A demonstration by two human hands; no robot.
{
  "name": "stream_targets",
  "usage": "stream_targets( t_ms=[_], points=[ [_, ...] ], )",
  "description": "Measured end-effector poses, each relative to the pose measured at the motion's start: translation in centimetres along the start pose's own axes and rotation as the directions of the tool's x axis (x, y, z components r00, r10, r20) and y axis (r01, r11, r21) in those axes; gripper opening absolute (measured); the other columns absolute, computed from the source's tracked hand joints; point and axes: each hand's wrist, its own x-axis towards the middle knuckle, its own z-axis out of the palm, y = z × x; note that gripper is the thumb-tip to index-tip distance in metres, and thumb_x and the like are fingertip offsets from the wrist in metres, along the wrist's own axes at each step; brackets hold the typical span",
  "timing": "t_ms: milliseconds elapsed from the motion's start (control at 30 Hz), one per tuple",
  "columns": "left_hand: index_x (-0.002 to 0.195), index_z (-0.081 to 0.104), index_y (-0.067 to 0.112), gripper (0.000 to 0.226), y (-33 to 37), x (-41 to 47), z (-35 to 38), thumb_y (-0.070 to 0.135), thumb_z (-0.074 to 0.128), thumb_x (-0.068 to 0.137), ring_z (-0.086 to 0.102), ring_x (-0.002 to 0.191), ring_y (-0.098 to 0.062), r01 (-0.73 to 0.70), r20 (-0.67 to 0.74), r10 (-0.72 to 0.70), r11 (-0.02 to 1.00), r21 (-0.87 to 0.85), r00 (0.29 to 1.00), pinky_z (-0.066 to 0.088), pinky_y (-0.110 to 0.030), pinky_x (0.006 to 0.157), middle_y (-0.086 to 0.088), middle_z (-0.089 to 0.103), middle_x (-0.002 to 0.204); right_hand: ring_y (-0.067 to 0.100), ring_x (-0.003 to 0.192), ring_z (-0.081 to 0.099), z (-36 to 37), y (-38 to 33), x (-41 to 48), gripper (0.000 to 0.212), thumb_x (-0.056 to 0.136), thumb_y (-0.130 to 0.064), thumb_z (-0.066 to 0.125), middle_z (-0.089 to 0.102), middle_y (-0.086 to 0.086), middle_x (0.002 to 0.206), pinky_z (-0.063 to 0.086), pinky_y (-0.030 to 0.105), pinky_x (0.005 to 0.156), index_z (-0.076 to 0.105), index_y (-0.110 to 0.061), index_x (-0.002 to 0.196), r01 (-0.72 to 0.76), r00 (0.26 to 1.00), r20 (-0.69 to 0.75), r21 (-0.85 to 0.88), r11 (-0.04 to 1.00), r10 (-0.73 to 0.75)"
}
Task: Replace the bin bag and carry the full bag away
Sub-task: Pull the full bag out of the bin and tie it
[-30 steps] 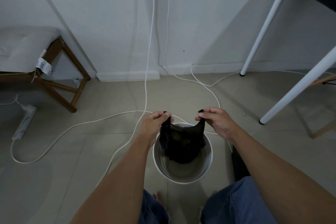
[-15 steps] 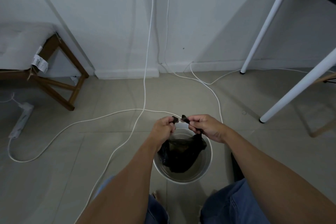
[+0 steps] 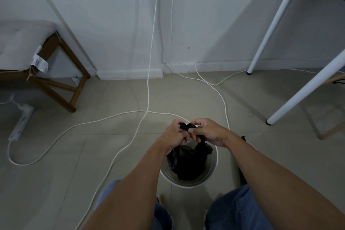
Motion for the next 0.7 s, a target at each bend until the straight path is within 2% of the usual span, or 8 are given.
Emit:
stream_targets(
  t_ms=[100, 200, 267, 333, 400, 467, 567, 700],
  points=[
    [0.103, 0.036, 0.009, 0.019, -0.3, 0.1, 0.1, -0.005, 0.046, 0.094, 0.047, 0.050, -0.008, 0.009, 0.026, -0.009, 1.000, 0.008, 1.000, 0.037, -0.017, 0.049, -0.013, 0.059, 0.071, 0.013, 0.048, 0.047, -0.1, 0.3, 0.2, 0.008, 0.088, -0.010, 0.066, 0.060, 0.006, 0.063, 0.031, 0.024, 0.050, 0.061, -0.014, 0.082, -0.010, 0.994, -0.105, -0.011, 1.000, 0.009],
    [0.110, 0.039, 0.011, 0.033, -0.5, 0.2, 0.1, -0.001, 0.059, 0.087, 0.052, 0.053, -0.011, 0.010, -0.042, -0.011, 1.000, -0.026, 0.999, 0.044, -0.021, 0.055, -0.006, 0.062, 0.065, 0.014, 0.050, 0.048, 0.0, 0.4, 0.5, 0.015, 0.085, -0.014, 0.070, 0.061, 0.008, 0.067, 0.034, 0.024, 0.049, 0.059, -0.013, 0.075, -0.026, 0.981, -0.192, 0.006, 1.000, 0.027],
    [0.119, 0.045, 0.027, 0.052, -0.8, 0.4, 0.1, 0.009, 0.073, 0.079, 0.061, 0.064, -0.014, -0.018, -0.124, 0.023, 0.999, 0.039, 0.992, 0.051, -0.027, 0.070, -0.002, 0.066, 0.067, 0.015, 0.047, 0.048, 0.2, 0.1, 0.6, 0.017, 0.081, -0.014, 0.074, 0.060, 0.009, 0.064, 0.037, 0.024, 0.046, 0.059, -0.010, 0.074, -0.022, 0.962, -0.272, -0.010, 1.000, 0.018],
    [0.115, 0.056, 0.038, 0.051, -1.2, 0.6, 0.3, 0.019, 0.079, 0.074, 0.068, 0.076, -0.013, -0.032, -0.195, 0.066, 0.985, 0.172, 0.979, 0.055, -0.029, 0.081, 0.004, 0.070, 0.072, 0.014, 0.043, 0.047, 0.3, -0.1, 0.7, 0.020, 0.078, -0.012, 0.076, 0.060, 0.009, 0.060, 0.038, 0.022, 0.043, 0.057, -0.008, 0.074, -0.016, 0.942, -0.335, -0.024, 1.000, 0.007],
    [0.102, 0.069, 0.035, 0.032, -1.2, 0.8, 0.4, 0.023, 0.080, 0.074, 0.070, 0.081, -0.011, -0.045, -0.226, 0.106, 0.965, 0.259, 0.968, 0.056, -0.029, 0.081, 0.007, 0.073, 0.080, 0.013, 0.040, 0.047, 0.4, -0.3, 0.7, 0.021, 0.077, -0.010, 0.077, 0.059, 0.009, 0.056, 0.038, 0.021, 0.041, 0.057, -0.006, 0.074, -0.018, 0.932, -0.362, -0.015, 1.000, 0.011],
    [0.088, 0.076, 0.026, 0.012, -1.0, 0.8, 0.5, 0.019, 0.073, 0.079, 0.068, 0.074, -0.009, -0.056, -0.218, 0.139, 0.936, 0.347, 0.966, 0.053, -0.025, 0.071, 0.007, 0.074, 0.078, 0.012, 0.040, 0.047, 0.3, -0.3, 0.6, 0.020, 0.079, -0.009, 0.076, 0.060, 0.009, 0.057, 0.039, 0.020, 0.041, 0.058, -0.004, 0.075, -0.007, 0.937, -0.350, -0.007, 1.000, 0.004],
    [0.076, 0.074, 0.021, 0.017, -0.6, 1.1, 0.5, 0.018, 0.061, 0.088, 0.061, 0.066, -0.017, -0.019, -0.202, 0.135, 0.872, 0.489, 0.970, 0.044, -0.029, 0.059, -0.001, 0.069, 0.073, 0.012, 0.045, 0.047, 0.2, -0.5, 0.7, 0.017, 0.082, -0.010, 0.072, 0.059, 0.010, 0.062, 0.039, 0.021, 0.045, 0.059, -0.006, 0.074, 0.029, 0.940, -0.337, -0.057, 0.998, -0.046],
    [0.084, 0.068, 0.002, 0.020, 0.1, 1.2, 0.9, 0.012, 0.052, 0.091, 0.053, 0.075, -0.019, -0.002, -0.140, 0.086, 0.860, 0.510, 0.986, 0.039, -0.030, 0.068, -0.008, 0.062, 0.080, 0.018, 0.060, 0.056, 0.1, -0.5, 1.3, 0.019, 0.084, -0.018, 0.071, 0.062, 0.007, 0.067, 0.046, 0.031, 0.061, 0.056, -0.014, 0.072, 0.016, 0.921, -0.379, -0.186, 0.982, -0.087]
  ],
)
